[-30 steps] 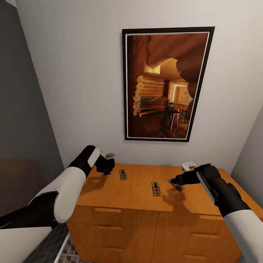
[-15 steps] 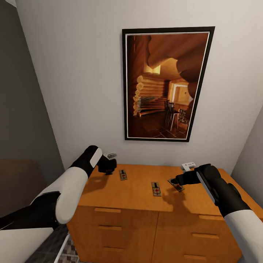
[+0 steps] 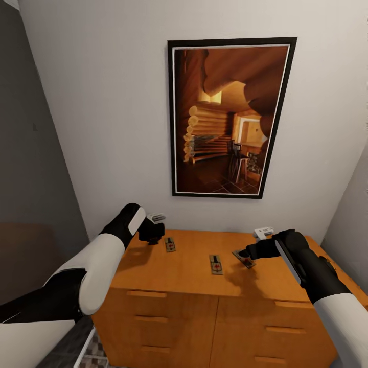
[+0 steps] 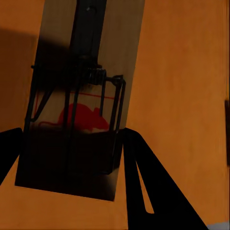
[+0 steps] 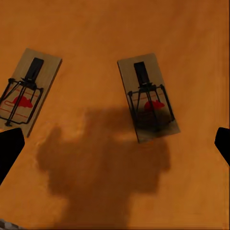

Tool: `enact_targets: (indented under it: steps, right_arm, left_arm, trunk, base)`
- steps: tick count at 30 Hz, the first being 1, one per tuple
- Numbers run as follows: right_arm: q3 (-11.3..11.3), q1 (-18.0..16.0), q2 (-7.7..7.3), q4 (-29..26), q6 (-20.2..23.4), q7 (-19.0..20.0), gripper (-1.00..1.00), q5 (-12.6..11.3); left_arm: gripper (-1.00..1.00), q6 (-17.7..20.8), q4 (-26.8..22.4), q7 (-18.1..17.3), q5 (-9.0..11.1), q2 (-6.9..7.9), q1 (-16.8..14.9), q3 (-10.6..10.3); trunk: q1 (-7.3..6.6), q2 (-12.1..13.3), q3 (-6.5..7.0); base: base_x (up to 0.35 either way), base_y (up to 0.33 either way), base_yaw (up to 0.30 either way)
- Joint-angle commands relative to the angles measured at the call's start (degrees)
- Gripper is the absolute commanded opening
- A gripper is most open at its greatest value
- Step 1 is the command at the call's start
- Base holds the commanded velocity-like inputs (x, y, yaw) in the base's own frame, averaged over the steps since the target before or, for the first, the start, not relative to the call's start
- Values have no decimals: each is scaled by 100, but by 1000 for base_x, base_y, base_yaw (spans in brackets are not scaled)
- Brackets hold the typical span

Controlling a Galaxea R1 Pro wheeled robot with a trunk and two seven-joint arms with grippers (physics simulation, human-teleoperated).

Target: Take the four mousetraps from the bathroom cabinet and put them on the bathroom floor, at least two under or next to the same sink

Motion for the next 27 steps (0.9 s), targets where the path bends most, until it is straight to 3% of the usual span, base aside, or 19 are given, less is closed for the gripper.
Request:
enact_targets:
  steps: [1,8,15,27]
  right_arm:
    - [13,-6,-6,-5,18,16,100,13]
    - [16,-6,-6,-5,18,17,100,13]
    - [16,-6,-6,-5,18,17,100,13]
    - [18,-6,-3,-5,18,21,100,13]
  left_arm:
    - [-100,25,-6,34,19,-5,-5,23]
    - [-100,25,-6,33,22,-5,-5,17]
    - [-100,88,-6,-81,27,-5,-5,18]
    - [-100,137,3,-1382,19,32,-5,-32]
  trunk:
    - [2,-8,-10]
    - [2,-8,-10]
    - [2,-8,-10]
    - [2,-8,-10]
  base:
    - [0,-212,0]
    - [0,-248,0]
    - [0,-64,0]
    - [0,-4,0]
